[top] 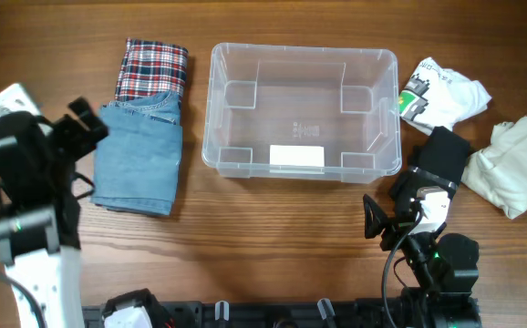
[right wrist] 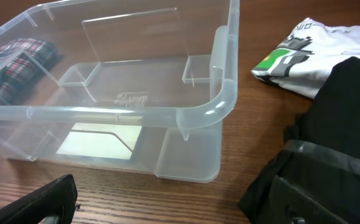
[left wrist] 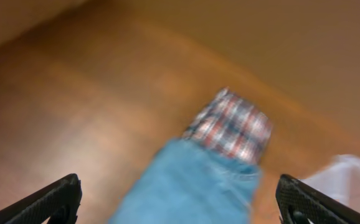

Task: Pack container
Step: 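Reach the left gripper to the folded blue denim and grasp it, then lift the denim with the left gripper and place it in the box's right half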

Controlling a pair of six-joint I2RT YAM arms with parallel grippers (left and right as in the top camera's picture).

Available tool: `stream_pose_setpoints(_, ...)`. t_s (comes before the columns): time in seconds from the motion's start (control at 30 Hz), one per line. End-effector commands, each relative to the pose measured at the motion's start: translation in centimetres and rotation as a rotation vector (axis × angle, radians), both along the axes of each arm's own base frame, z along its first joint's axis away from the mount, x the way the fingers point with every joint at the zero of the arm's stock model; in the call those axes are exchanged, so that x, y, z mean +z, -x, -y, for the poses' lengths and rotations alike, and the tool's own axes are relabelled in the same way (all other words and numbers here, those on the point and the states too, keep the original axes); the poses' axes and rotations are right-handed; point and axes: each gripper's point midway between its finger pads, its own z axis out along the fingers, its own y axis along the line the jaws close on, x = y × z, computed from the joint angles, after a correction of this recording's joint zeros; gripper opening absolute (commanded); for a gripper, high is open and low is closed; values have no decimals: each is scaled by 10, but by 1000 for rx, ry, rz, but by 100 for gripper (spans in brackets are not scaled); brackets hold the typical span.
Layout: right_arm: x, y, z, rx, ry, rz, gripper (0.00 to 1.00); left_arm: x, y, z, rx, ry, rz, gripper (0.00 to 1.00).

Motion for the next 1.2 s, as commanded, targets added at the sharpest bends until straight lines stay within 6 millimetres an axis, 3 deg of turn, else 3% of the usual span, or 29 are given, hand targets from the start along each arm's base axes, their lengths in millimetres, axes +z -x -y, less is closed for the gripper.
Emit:
stream_pose_setpoints(0.0,3,0,0,-5,-10,11,100,-48,-7,-27,-80,120,-126,100)
stream_pose_setpoints(0.2,3,0,0,-5,-10,11,100,-132,-11,-69,-62,326,-269,100)
stream_pose_setpoints(0.23,3,0,0,-5,-10,11,99,-142,-20,-60,-159,357,-260,96)
stream_pose_setpoints(0.33,3,0,0,-5,-10,11,100,-160,-38,-33,-384,410,-225,100)
stream_pose_setpoints(0.47,3,0,0,-5,-10,11,100,-195,-45,-14,-499,430,-279,100)
stream_pose_setpoints(0.63,3,0,0,-5,-10,11,100,-230,-45,7,-552,449,-381,93)
stream_pose_setpoints(0.7,3,0,0,-5,-10,11,100,-236,-42,12,-567,447,-406,84)
stream_pose_setpoints(0.8,3,0,0,-5,-10,11,100,-246,-36,16,-561,429,-474,63)
stream_pose_setpoints(0.87,3,0,0,-5,-10,11,100,-251,-31,18,-542,425,-521,35)
stream_pose_setpoints(0.93,3,0,0,-5,-10,11,100,-249,-26,19,-494,477,-537,6)
stream_pose_setpoints(1.0,3,0,0,-5,-10,11,100,-239,-25,18,-433,534,-531,4)
stream_pose_setpoints(1.07,3,0,0,-5,-10,11,100,-197,-35,26,-461,602,-447,4)
stream_pose_setpoints(1.17,3,0,0,-5,-10,11,100,-105,-47,37,-510,651,-309,4)
